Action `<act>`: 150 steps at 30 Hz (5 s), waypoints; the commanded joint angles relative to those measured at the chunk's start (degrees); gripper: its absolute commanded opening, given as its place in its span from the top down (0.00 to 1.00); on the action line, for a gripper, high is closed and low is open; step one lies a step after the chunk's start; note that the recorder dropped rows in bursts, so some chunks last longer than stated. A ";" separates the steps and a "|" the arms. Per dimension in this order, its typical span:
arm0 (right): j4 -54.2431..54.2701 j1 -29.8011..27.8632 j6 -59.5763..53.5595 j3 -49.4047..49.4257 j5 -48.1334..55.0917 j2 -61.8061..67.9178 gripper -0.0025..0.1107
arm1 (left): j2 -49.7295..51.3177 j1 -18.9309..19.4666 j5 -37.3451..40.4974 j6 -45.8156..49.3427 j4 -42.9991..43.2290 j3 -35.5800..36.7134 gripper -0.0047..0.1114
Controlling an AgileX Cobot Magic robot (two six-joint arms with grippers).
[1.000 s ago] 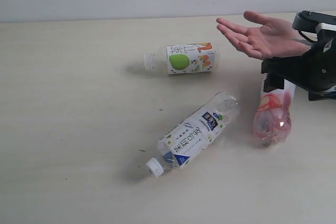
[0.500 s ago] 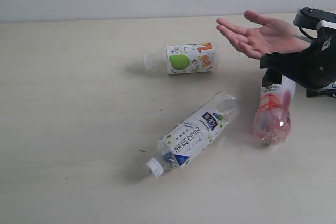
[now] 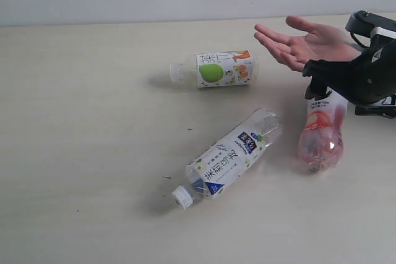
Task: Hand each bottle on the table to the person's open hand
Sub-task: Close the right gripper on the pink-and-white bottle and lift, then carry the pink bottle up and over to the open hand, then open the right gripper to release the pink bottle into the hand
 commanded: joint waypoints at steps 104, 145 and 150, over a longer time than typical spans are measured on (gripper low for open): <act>1.26 -0.25 -33.82 -38.20 37.30 13.29 0.39 | -0.36 0.18 -0.21 -0.02 0.09 0.12 0.96; 13.82 -0.25 -45.32 -10.82 22.03 -37.83 0.98 | -0.36 0.18 -0.21 -0.02 0.09 0.12 0.96; 15.73 -0.25 -49.27 4.11 13.48 -48.21 0.98 | -0.36 0.18 -0.21 -0.02 0.09 0.12 0.96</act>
